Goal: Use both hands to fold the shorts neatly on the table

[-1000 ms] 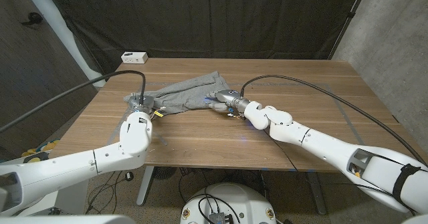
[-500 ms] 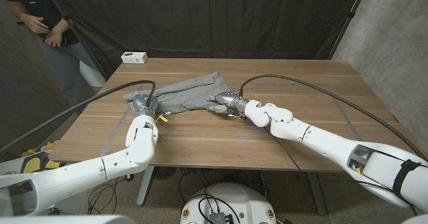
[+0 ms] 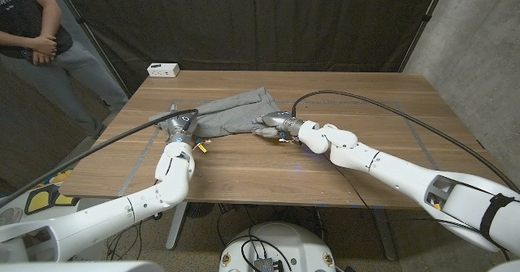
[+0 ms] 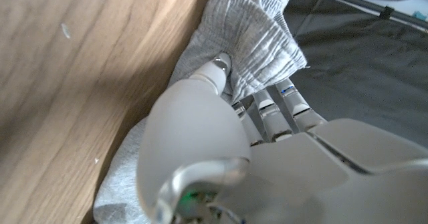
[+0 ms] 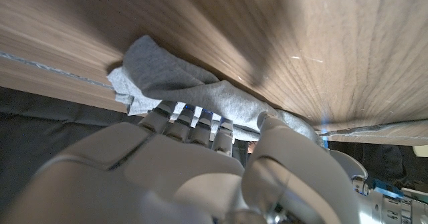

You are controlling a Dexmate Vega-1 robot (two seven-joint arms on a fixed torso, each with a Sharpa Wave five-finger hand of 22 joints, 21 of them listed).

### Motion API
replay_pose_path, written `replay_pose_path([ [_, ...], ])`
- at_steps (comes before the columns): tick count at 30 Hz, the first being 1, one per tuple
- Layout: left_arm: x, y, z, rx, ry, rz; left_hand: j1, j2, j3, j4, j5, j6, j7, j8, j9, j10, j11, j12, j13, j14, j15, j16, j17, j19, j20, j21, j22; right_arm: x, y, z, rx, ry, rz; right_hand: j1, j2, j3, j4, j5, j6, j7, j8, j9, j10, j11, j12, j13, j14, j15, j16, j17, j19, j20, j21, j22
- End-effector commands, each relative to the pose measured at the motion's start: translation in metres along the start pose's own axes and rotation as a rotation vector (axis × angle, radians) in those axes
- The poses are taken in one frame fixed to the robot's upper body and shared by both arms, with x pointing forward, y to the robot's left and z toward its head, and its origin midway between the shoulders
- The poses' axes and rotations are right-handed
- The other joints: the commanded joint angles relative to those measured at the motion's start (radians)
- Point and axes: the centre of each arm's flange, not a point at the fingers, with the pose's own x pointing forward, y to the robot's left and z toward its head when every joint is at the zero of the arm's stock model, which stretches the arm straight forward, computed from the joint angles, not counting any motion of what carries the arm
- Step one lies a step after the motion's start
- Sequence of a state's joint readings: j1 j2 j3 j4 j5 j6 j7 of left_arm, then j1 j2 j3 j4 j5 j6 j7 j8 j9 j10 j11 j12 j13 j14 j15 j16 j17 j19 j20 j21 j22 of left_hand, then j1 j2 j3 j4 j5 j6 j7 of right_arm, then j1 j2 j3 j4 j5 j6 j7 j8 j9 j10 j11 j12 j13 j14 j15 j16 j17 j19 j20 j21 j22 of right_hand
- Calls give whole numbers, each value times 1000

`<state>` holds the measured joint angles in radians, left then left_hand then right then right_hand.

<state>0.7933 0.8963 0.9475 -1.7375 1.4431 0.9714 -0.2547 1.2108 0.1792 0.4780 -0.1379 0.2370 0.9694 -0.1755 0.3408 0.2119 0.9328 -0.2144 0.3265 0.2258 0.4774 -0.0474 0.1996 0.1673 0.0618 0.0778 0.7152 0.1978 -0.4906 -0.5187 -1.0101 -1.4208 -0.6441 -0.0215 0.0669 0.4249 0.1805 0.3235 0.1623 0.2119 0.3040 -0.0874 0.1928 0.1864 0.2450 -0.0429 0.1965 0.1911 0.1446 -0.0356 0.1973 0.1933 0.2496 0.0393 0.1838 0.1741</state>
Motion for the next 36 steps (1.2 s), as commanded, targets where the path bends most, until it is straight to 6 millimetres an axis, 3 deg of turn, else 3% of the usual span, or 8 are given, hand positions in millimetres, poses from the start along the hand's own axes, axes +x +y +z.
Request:
replay_pose_path([
  [1, -3, 3, -4, 170, -91, 124, -14, 5, 16, 5, -9, 28, -8, 22, 9, 20, 1, -2, 11, 39, -154, 12, 9, 5, -6, 13, 4, 1, 0, 1, -31, -10, 19, -11, -1, 4, 3, 0, 7, 0, 10, 2, 9, -3, 6, 2, 11, -44, 6, 4, -2, -4, 9, 3],
  [12, -6, 10, -22, 369, -202, 306, -21, 3, 27, 9, -25, 35, -33, 41, 26, 23, 0, -7, 24, 48, -167, 10, 11, 13, -23, 23, 4, 5, 0, 5, -61, -30, 56, -13, -4, 10, -4, 2, 17, 3, 12, 2, 10, -3, 5, 2, 12, -45, 4, 1, 0, -2, 11, 3],
  [20, -1, 20, -35, 448, -248, 382, -22, 3, 25, 9, -35, 50, -37, 55, 34, 22, -1, -10, 28, 48, -174, 11, 16, 17, -34, 27, 4, 6, 0, 6, -71, -37, 63, -1, -21, 16, -27, 5, 10, 4, 6, 1, 5, 1, 1, 2, 6, -43, -3, -7, -3, 6, 11, 2],
  [36, 18, 46, -56, 612, -331, 523, -13, 9, 22, 5, -53, 51, -38, 77, 52, 22, -3, -18, 38, 52, -183, 19, 26, 24, -52, 37, 2, 9, 2, 6, -77, -46, 70, 2, -22, 22, -35, 7, 11, 3, 5, 2, 3, -1, 0, 2, 4, -44, -5, -9, -7, 7, 10, 2],
])
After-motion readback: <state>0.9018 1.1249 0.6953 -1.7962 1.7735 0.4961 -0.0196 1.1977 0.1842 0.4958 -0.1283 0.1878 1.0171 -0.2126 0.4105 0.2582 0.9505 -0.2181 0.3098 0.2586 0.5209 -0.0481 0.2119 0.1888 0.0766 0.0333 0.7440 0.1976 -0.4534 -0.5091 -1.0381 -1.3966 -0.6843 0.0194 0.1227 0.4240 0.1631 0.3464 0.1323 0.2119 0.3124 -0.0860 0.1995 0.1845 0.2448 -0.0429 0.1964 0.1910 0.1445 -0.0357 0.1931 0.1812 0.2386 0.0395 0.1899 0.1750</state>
